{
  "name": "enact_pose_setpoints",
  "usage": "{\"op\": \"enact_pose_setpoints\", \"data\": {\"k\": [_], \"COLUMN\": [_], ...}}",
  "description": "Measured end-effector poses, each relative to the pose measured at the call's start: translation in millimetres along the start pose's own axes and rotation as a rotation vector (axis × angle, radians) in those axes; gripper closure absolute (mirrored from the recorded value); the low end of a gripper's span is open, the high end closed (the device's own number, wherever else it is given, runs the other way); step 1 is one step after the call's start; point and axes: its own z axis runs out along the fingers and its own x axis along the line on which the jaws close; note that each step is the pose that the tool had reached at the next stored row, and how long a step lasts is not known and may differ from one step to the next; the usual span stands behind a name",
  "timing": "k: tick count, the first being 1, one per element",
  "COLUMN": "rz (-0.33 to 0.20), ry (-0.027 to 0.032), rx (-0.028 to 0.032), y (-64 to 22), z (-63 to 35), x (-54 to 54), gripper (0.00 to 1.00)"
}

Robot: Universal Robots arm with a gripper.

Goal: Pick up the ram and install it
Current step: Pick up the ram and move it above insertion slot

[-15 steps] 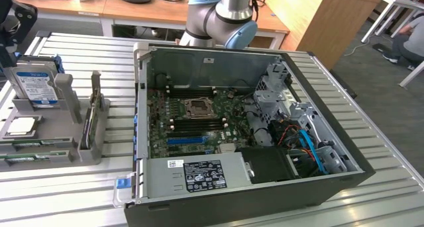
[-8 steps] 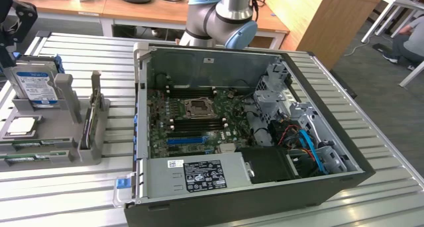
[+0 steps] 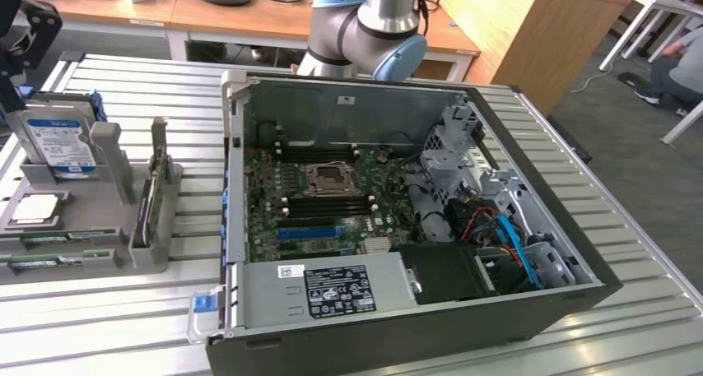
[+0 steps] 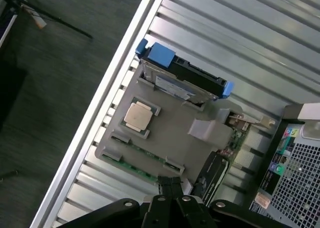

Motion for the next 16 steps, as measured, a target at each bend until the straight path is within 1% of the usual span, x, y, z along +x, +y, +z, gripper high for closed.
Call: {"op": "enact_pose_setpoints", "data": {"k": [16], "rz": [-0.244], "ry": [0.0104], "rx": [-0.0052], "y": [0.0], "z": [0.7], "x": [0.0], "gripper": [0.89]}}
